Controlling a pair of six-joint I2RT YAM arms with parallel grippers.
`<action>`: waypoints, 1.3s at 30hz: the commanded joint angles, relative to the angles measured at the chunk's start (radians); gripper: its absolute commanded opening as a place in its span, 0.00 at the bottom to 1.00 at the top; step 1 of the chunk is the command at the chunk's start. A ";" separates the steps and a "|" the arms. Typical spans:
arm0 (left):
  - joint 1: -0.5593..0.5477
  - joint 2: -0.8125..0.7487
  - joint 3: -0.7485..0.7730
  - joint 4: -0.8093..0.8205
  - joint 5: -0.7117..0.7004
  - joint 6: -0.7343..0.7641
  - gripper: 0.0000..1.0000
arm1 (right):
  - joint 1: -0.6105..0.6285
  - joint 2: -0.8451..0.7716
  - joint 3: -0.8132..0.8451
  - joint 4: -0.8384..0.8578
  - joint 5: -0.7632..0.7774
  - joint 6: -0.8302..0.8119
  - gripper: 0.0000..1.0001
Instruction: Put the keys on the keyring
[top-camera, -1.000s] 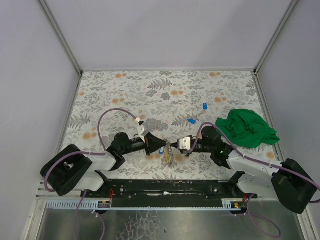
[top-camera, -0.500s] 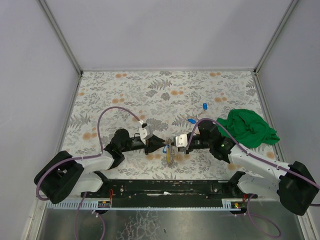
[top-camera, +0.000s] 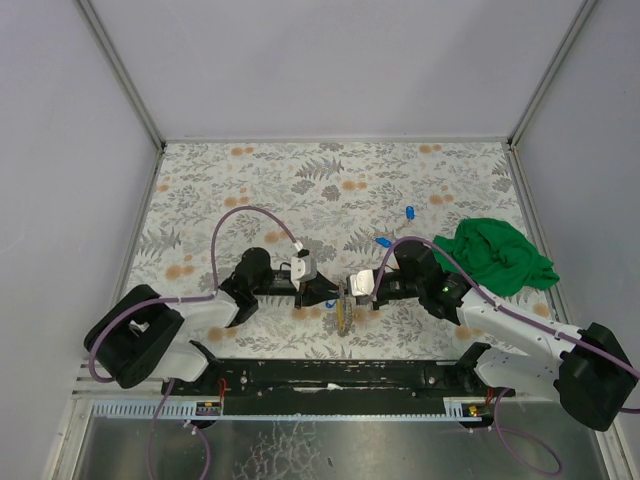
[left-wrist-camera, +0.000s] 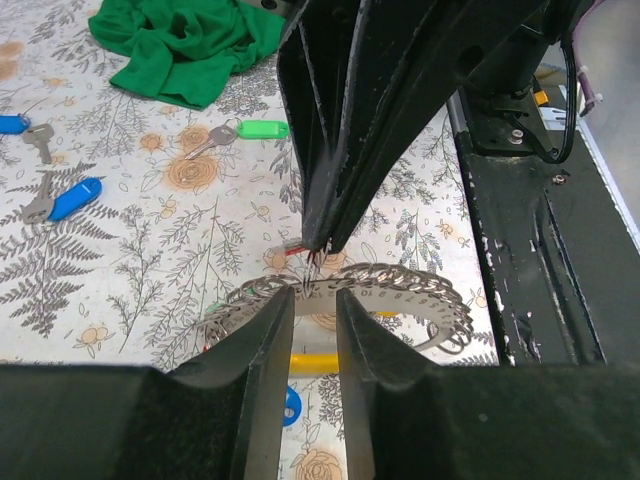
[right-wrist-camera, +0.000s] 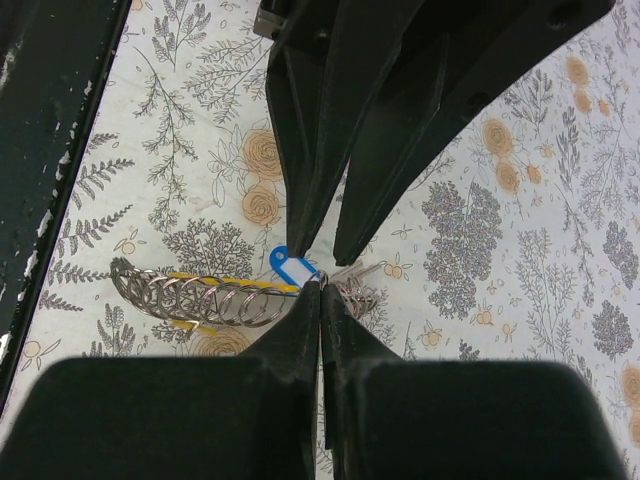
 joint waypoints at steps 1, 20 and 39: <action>0.004 0.044 0.042 0.014 0.050 0.026 0.23 | 0.010 -0.018 0.053 0.039 -0.036 -0.018 0.00; -0.018 0.086 0.072 0.001 0.030 0.021 0.11 | 0.012 0.002 0.049 0.069 -0.076 0.005 0.00; -0.010 0.036 -0.054 0.285 -0.317 -0.339 0.00 | 0.021 -0.071 -0.114 0.195 0.007 0.126 0.00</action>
